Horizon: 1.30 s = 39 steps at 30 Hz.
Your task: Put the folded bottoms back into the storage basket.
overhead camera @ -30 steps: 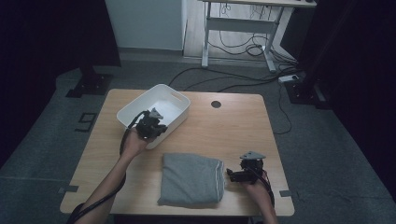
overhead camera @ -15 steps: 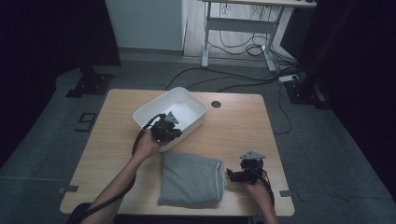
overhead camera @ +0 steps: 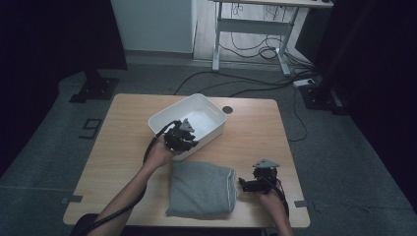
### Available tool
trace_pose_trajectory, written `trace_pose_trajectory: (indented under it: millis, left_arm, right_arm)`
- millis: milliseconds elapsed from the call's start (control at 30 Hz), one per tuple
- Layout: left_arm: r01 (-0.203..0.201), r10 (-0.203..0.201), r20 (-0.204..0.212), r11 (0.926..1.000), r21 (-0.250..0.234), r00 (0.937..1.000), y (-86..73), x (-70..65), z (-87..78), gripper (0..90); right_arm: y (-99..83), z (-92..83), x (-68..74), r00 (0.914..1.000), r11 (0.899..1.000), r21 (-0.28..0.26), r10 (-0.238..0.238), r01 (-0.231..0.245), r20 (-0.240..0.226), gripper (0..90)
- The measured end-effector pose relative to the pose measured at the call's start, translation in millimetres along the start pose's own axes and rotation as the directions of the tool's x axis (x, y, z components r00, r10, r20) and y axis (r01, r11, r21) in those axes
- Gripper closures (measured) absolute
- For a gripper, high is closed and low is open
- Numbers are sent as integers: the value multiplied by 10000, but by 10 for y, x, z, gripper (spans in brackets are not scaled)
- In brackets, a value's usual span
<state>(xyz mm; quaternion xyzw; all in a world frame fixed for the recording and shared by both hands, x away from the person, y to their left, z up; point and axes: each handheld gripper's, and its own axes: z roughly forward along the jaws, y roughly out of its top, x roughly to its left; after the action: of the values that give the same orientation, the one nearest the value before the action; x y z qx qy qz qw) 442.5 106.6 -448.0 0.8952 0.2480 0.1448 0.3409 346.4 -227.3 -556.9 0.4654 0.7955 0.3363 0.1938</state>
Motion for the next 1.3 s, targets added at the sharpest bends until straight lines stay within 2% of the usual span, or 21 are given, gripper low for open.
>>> trace_pose_trajectory:
  millis: [67,133,200,267,400,433,467,500,533,567,633,767,867,933,1033,1067,1200,1300]
  left_arm:
    - [254,-258,-211,9995,-210,9994,13,42,-90,520]
    - [520,-536,-617,9983,-263,9967,6,101,-177,432]
    - [917,-943,-952,9953,-312,9910,-31,180,-252,371]
    - [1344,-1372,-1253,9905,-306,9826,-91,270,-322,314]
    - [2264,-2301,-1865,9732,-416,9551,-240,430,-449,234]
    - [2264,-2301,-1865,9732,-416,9551,-240,430,-449,208]
    - [2666,-2705,-2130,9626,-477,9388,-315,495,-498,196]
    - [2808,-2845,-2252,9585,-488,9319,-351,524,-521,191]
    - [2808,-2845,-2252,9585,-488,9319,-351,524,-521,178]
    - [3097,-3120,-2462,9496,-490,9176,-418,568,-551,161]
    - [3324,-3326,-2641,9420,-469,9053,-479,598,-565,153]
    - [3700,-3650,-2903,9282,-394,8846,-581,630,-546,141]
    - [3949,-3849,-3009,9182,-292,8726,-644,645,-509,140]
    - [4093,-3934,-3187,9122,-186,8624,-676,649,-477,132]
    - [4282,-4112,-3112,9035,-151,8567,-711,662,-439,125]
    - [4387,-4232,-3104,8984,-217,8512,-714,663,-429,128]
    - [4457,-4309,-2997,8949,-210,8512,-715,662,-401,148]
    - [4408,-4272,-2950,8973,-223,8547,-712,653,-382,185]
  right_arm:
    - [0,0,0,10000,10000,-1,-7,7,1,0]
    - [0,0,0,10000,10000,0,-5,5,1,0]
    - [0,1,0,10000,10000,-12,1,-1,5,0]
    - [0,0,0,10000,10000,-10,2,-2,2,0]
    - [0,1,0,10000,10000,-10,3,-3,3,0]
    - [0,1,0,10000,10000,-10,3,-3,3,0]
    - [0,1,1,10000,10000,-10,6,-6,4,0]
    - [0,1,1,10000,10000,-10,6,-6,5,0]
    - [0,0,1,10000,10000,-8,9,-9,4,0]
    - [0,0,1,10000,10000,-8,5,-5,3,0]
    - [0,0,0,10000,10000,1,1,-1,2,0]
    - [0,0,0,10000,10000,4,-3,3,3,0]
    - [0,0,0,10000,10000,4,-3,3,2,0]
    - [0,0,0,10000,10000,4,-5,5,1,0]
    - [0,-1,1,10000,10000,11,13,-13,-1,0]
    - [0,-1,1,10000,10000,10,15,-15,-2,0]
    - [0,-1,1,10000,10000,10,15,-15,-2,0]
    - [0,-1,1,10000,10000,11,18,-18,-1,0]
